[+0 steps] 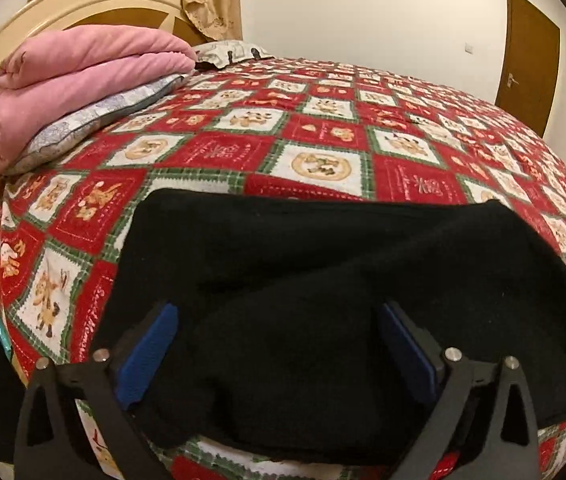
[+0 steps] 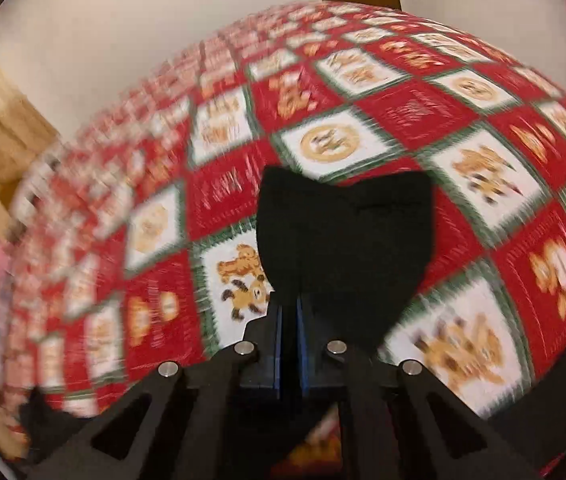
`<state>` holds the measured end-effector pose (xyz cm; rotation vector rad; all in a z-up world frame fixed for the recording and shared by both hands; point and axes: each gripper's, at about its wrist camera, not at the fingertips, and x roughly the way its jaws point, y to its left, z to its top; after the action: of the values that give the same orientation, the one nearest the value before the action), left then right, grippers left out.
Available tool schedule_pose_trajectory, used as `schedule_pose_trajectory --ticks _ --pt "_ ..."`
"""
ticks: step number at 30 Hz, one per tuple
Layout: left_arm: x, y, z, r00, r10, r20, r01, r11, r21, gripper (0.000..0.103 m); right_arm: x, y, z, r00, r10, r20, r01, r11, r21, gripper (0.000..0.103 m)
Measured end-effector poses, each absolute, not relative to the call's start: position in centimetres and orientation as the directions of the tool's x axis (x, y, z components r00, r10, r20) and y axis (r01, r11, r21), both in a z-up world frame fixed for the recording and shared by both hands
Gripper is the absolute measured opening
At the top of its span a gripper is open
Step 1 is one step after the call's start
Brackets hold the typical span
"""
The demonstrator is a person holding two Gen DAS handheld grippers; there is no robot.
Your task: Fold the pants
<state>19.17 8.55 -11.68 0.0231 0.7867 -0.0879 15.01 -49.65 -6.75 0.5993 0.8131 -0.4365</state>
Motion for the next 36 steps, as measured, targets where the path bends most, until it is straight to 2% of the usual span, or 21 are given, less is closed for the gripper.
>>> schedule_pose_trajectory --ticks 4,6,11,13,16,19,20,21,23,25,27,31,33,34,35,36 --pt "19.4 8.5 -11.8 0.697 -0.072 -0.713 0.083 0.996 -0.019 0.102 6.2 -49.3 -4.3 0.742 -0.126 -0.658 0.538 0.698 0.473 0.006" --pt "19.6 8.5 -11.8 0.692 -0.072 -0.718 0.083 0.996 -0.020 0.102 1.8 -49.3 -4.2 0.762 -0.148 -0.630 0.549 0.664 0.508 0.006" --pt "20.1 8.4 -11.7 0.681 -0.076 -0.729 0.089 0.996 -0.021 0.103 -5.7 -49.1 -7.7 0.705 -0.164 -0.690 0.622 0.610 0.491 0.007" --pt "20.3 8.3 -11.6 0.674 -0.076 -0.735 0.091 0.996 -0.019 0.103 -6.9 -49.1 -9.3 0.683 -0.122 -0.720 0.626 0.606 0.490 0.008" --pt "20.7 8.1 -11.5 0.662 -0.076 -0.745 0.102 0.995 -0.012 0.103 -7.7 -49.9 -10.2 0.654 -0.084 -0.752 0.644 0.583 0.495 0.020" --pt "20.6 8.2 -11.1 0.643 -0.081 -0.761 0.110 0.994 -0.012 0.103 -9.2 -51.4 -8.4 0.642 -0.182 -0.744 0.687 0.569 0.453 0.026" --pt "20.4 8.2 -10.7 0.642 -0.090 -0.761 0.114 0.993 -0.021 0.102 -9.6 -52.0 -7.5 0.638 -0.228 -0.736 0.702 0.564 0.434 0.032" --pt "20.0 8.2 -10.3 0.650 -0.104 -0.753 0.118 0.992 -0.035 0.102 -9.9 -52.4 -6.6 0.637 -0.276 -0.720 0.712 0.568 0.412 0.045" --pt "19.0 7.7 -9.0 0.675 -0.141 -0.724 0.145 0.988 -0.058 0.102 -9.5 -52.9 -5.1 0.651 -0.341 -0.678 0.700 0.615 0.363 0.058" --pt "17.9 6.5 -7.7 0.697 -0.187 -0.693 0.188 0.979 -0.075 0.102 -7.4 -53.6 -4.9 0.648 -0.341 -0.681 0.660 0.698 0.278 0.058" --pt "16.7 4.3 -6.7 0.697 -0.254 -0.671 0.253 0.962 -0.102 0.102 -4.7 -54.4 -6.1 0.593 -0.340 -0.730 0.655 0.731 0.192 0.058" --pt "14.6 -1.0 -6.1 0.670 -0.337 -0.662 0.367 0.925 -0.099 0.102 -0.7 -56.0 -9.8 0.529 -0.249 -0.811 0.611 0.775 0.161 0.056" --pt "13.7 -3.2 -6.1 0.663 -0.370 -0.651 0.403 0.909 -0.105 0.102 0.4 -55.9 -10.2 0.507 -0.245 -0.826 0.595 0.794 0.129 0.037" --pt "13.5 -3.8 -6.1 0.658 -0.383 -0.648 0.413 0.904 -0.116 0.102 0.7 -55.5 -9.8 0.522 -0.239 -0.819 0.566 0.815 0.124 0.022" --pt "13.2 -4.9 -6.5 0.648 -0.405 -0.645 0.428 0.894 -0.132 0.102 1.1 -55.0 -9.5 0.527 -0.212 -0.823 0.528 0.840 0.122 0.013" --pt "13.1 -5.5 -6.8 0.641 -0.410 -0.648 0.433 0.891 -0.136 0.102 1.2 -54.6 -9.2 0.519 -0.232 -0.822 0.517 0.852 0.086 0.012"
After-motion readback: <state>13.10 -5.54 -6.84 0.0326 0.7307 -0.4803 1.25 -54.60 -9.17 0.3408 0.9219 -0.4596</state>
